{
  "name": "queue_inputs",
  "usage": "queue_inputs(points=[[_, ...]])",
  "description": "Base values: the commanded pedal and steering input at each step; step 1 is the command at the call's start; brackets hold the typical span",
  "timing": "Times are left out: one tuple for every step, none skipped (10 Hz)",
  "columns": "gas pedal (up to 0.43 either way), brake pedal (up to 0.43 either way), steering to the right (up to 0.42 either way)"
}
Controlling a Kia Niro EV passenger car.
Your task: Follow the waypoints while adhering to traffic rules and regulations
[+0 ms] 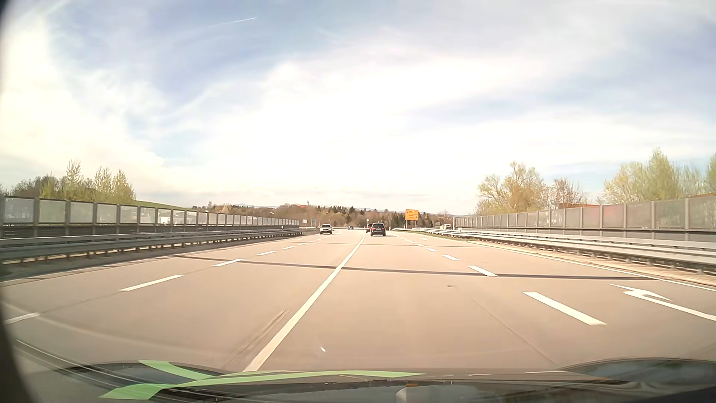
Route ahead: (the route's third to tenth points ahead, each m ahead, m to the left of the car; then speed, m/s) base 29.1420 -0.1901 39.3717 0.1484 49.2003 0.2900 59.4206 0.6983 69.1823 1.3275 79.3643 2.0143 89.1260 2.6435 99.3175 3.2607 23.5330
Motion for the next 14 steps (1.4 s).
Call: queue_inputs(points=[[0.008, 0.0, -0.003], [0.028, 0.0, -0.003], [0.039, 0.0, -0.004], [0.059, 0.0, -0.003], [0.059, 0.0, -0.003], [0.059, 0.0, -0.003], [0.059, 0.0, -0.003], [0.059, 0.0, -0.003], [0.059, 0.0, -0.003], [0.067, 0.0, -0.003], [0.067, 0.0, -0.002], [0.067, 0.0, -0.003], [0.067, 0.0, -0.003], [0.067, 0.0, -0.003]])
